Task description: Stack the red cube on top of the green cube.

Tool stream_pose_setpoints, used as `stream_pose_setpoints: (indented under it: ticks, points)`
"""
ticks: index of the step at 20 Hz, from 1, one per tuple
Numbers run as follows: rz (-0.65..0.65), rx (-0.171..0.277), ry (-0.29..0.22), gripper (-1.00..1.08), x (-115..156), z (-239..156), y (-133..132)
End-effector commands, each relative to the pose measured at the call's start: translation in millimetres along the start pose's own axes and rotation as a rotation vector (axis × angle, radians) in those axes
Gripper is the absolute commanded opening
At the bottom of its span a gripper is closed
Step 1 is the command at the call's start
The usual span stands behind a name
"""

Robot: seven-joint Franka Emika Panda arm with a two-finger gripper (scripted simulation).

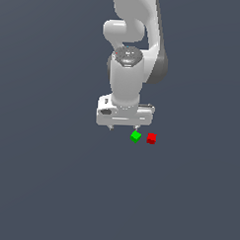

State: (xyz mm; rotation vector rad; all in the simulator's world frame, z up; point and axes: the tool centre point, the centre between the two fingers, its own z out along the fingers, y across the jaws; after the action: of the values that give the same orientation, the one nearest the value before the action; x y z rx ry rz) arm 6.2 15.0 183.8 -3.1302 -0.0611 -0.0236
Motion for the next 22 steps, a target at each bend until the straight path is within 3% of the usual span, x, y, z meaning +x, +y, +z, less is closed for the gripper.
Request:
stream_pose_setpoints:
  ticks: [1,12,22]
  points:
    - [0.000,0.000,0.000,1.00,0.0,0.0,0.0]
    - [-0.112,0.001,-0.002,1.00,4.8,10.1,-14.6]
    - [-0.416,0.002,-0.006,1.00,9.1,37.4,-56.3]
